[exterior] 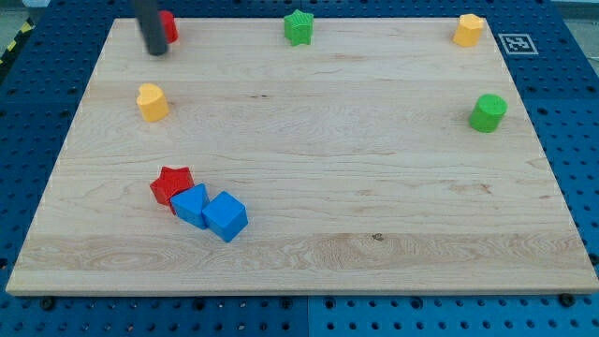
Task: Point your arm to the left side of the red circle
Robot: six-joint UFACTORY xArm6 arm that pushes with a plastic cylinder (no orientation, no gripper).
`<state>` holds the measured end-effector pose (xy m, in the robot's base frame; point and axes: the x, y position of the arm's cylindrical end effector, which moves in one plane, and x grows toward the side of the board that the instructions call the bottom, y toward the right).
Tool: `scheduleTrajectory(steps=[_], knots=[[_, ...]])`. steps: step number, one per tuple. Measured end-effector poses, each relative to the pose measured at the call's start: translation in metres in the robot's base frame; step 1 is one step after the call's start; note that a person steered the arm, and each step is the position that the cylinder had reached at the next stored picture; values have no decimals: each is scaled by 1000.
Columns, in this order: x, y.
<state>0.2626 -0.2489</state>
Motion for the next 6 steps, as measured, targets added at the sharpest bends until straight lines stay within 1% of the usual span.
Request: scheduleTrajectory(steps=[1, 2, 4, 5, 6], knots=[[-32, -56], [-71, -54], [-71, -42], [-71, 8], [-71, 17]])
